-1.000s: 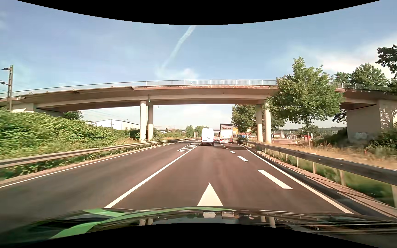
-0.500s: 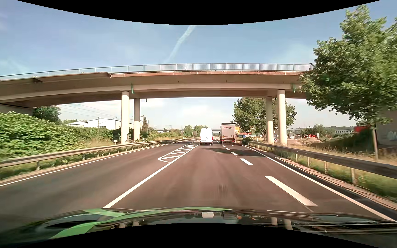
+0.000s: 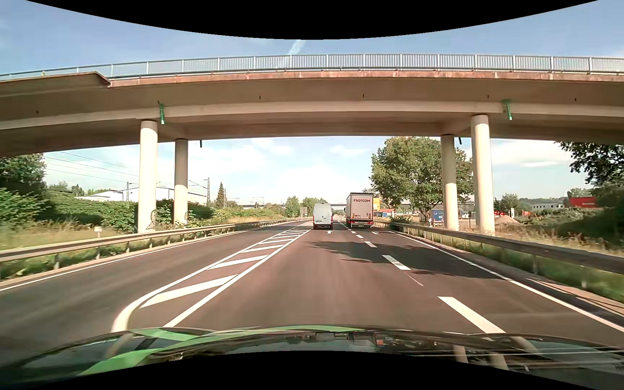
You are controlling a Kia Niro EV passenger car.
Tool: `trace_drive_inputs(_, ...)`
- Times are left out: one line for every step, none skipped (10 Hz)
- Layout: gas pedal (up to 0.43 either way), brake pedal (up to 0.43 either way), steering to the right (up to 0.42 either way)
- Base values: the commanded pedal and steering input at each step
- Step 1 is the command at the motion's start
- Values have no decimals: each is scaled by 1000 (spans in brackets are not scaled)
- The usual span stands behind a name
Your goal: Follow the waypoints while adhering to traffic rules and regulations
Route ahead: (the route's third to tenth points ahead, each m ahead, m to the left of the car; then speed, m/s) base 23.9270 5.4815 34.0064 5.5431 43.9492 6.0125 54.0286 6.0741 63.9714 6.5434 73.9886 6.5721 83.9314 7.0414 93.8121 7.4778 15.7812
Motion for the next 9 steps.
trace_drive_inputs(280, 0, 0)
trace_drive_inputs(268, 0, 1)
trace_drive_inputs(268, 0, 0)
trace_drive_inputs(268, 0, 0)
trace_drive_inputs(268, 0, -3)
trace_drive_inputs(280, 0, -7)
trace_drive_inputs(280, 0, -8)
trace_drive_inputs(299, 0, -8)
trace_drive_inputs(311, 0, -6)
